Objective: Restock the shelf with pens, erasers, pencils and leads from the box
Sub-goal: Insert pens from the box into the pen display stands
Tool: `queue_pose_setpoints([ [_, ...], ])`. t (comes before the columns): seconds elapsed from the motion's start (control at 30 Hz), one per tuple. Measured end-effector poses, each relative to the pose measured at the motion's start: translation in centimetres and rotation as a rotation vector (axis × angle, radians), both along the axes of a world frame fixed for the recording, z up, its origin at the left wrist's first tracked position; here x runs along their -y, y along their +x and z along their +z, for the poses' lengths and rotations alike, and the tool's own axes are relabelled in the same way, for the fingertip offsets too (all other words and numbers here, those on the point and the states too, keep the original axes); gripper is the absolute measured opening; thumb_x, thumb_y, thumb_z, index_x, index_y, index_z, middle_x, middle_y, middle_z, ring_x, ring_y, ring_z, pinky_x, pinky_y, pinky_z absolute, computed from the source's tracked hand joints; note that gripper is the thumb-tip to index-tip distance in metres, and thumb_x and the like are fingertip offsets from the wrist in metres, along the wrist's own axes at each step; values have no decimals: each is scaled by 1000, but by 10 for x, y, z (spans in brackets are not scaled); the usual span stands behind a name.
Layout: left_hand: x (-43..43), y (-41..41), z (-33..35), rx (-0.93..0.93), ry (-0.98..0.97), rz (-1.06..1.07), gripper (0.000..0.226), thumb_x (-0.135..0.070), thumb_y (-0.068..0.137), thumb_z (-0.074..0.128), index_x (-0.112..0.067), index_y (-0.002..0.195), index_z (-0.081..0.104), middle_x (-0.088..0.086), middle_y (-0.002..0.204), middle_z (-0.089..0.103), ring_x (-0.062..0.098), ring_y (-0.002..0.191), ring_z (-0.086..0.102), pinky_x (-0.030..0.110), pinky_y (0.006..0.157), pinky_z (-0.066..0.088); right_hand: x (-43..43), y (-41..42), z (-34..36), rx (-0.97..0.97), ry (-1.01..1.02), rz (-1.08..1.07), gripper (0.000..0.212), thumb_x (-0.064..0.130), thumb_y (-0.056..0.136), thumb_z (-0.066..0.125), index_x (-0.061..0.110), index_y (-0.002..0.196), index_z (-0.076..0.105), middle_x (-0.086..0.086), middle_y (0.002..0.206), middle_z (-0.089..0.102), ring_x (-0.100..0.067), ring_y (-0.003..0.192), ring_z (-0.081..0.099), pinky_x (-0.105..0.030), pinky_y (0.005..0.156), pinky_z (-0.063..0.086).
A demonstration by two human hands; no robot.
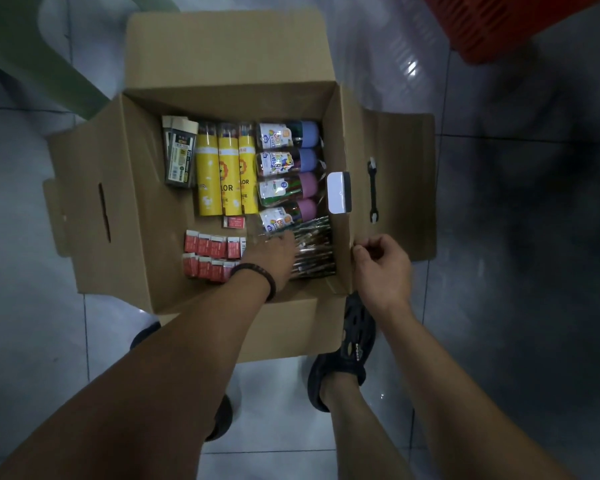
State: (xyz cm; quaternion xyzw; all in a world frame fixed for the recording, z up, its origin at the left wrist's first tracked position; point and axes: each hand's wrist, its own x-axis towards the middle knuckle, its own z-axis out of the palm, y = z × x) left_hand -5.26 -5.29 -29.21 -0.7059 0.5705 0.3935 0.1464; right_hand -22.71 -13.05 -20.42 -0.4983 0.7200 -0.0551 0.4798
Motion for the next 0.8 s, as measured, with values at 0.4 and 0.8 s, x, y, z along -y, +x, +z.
queue_pose_setpoints([
  [0.4,-34,39,220,-1314,-9,1462,24,-17,115,39,-9,123,59,0,82,57,11,62,47,24,53,38,-2,62,161,294,66,92,10,10,101,66,12,94,74,0,84,74,-14,77,67,-38,75,54],
  [0.8,-91,175,641,-1503,-162,1419,29,-15,110,46,1,130,60,20,114,77,29,97,77,44,88,63,-11,243,569,590,140,576,17,11,101,71,-5,101,77,-8,75,74,-5,52,61,-23,48,50],
])
